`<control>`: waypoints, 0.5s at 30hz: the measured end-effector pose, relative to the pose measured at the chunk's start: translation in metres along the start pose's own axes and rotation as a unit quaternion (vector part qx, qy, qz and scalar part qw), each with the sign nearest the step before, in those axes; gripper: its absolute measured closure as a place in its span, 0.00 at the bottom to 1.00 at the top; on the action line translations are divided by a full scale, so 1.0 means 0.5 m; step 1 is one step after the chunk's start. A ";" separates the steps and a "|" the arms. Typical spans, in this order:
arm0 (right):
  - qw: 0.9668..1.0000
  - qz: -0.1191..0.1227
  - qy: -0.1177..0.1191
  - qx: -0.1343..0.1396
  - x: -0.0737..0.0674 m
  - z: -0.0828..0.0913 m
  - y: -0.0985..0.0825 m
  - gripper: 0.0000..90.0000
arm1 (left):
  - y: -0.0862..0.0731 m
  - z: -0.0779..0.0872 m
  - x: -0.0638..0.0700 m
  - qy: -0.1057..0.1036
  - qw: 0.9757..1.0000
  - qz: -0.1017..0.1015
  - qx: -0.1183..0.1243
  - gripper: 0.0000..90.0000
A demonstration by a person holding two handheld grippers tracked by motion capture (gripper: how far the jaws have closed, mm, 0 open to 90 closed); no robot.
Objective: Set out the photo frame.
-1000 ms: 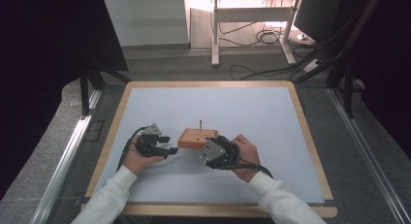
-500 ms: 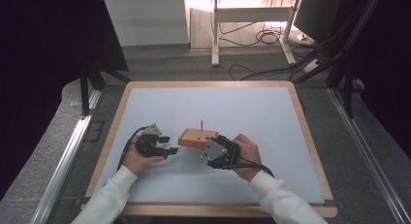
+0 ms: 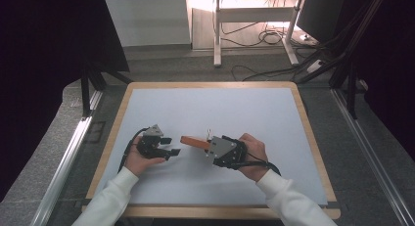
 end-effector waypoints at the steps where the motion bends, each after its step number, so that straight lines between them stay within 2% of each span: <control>1: 1.000 -0.001 0.000 0.000 0.002 0.000 -0.001 0.77 | 0.000 0.000 0.000 0.000 1.000 0.000 0.000 0.38; 6: 0.999 -0.033 -0.006 0.006 0.024 -0.002 -0.007 0.76 | 0.000 -0.001 0.002 -0.001 1.000 0.001 -0.001 0.38; 13: 0.998 -0.057 -0.015 -0.003 0.050 -0.012 -0.005 0.70 | -0.001 -0.001 0.001 -0.002 1.000 -0.001 -0.002 0.37; 15: 0.998 -0.063 -0.024 -0.008 0.057 -0.013 -0.006 0.69 | 0.000 -0.001 0.002 -0.002 1.000 -0.001 -0.001 0.37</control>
Point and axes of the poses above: each handheld gripper's, and its own axes: z roughly backward along the jaws, y roughly out of its top, x roughly to its right, the point moved 4 cm from there along -z, roughly forward along the jaws, and after that the axes turned 11 degrees about z, right-handed, at the moved point
